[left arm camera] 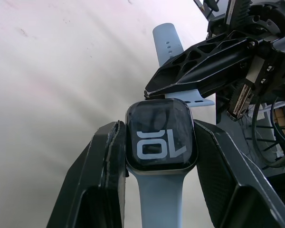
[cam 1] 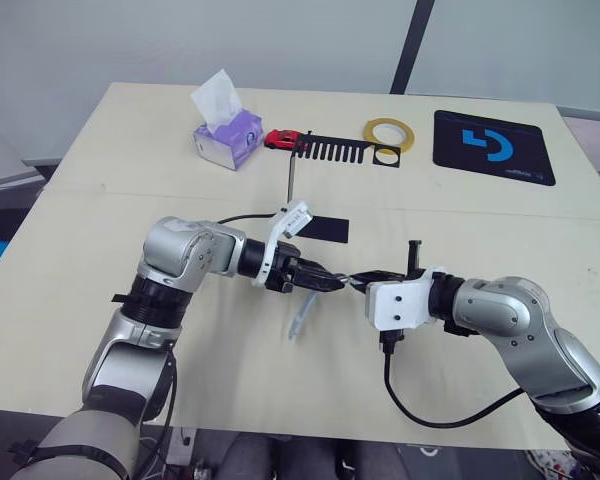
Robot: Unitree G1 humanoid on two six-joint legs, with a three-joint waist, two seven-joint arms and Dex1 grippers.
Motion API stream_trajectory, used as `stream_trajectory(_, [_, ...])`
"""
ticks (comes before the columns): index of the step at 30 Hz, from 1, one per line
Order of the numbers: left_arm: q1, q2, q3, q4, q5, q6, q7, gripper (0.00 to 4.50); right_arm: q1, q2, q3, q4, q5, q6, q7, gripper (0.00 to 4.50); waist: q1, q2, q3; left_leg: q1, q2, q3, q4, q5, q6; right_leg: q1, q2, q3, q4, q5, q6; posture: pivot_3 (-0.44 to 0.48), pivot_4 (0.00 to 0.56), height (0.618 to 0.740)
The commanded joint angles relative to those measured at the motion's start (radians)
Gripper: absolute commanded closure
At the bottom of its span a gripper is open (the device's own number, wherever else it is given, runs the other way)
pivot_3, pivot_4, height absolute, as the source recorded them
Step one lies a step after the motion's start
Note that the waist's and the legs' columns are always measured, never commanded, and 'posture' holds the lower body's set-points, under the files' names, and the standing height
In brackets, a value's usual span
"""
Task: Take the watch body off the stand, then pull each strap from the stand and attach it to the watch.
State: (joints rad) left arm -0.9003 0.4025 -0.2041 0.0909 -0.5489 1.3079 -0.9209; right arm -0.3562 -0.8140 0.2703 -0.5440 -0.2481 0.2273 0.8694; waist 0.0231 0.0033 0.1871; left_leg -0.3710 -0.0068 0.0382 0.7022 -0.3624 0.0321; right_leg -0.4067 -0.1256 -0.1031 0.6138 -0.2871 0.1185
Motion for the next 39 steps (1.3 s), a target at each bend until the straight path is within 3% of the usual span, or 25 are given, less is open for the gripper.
stream_trajectory(1, [-0.023, -0.008, 0.014, -0.040, -0.038, -0.001, -0.010, 2.83, -0.013, 0.008, -0.010, -0.009, -0.013, 0.004, 0.002, 4.50, 0.000, 0.000, 0.000, 0.000, 0.000, 0.000, 0.000, 0.000, 0.000, 0.000, 0.000, 0.000, 0.000, 0.000, 0.000, 0.000, 0.150, 0.738])
stream_trajectory(39, [-0.029, -0.052, 0.052, -0.058, -0.069, 0.052, 0.032, 2.83, -0.028, 0.032, 0.000, -0.006, -0.048, 0.065, 0.025, 4.50, 0.000, 0.000, 0.000, 0.000, 0.000, 0.000, 0.000, 0.000, 0.000, 0.000, 0.000, 0.000, 0.000, 0.000, 0.000, 0.000, 0.150, 0.738])
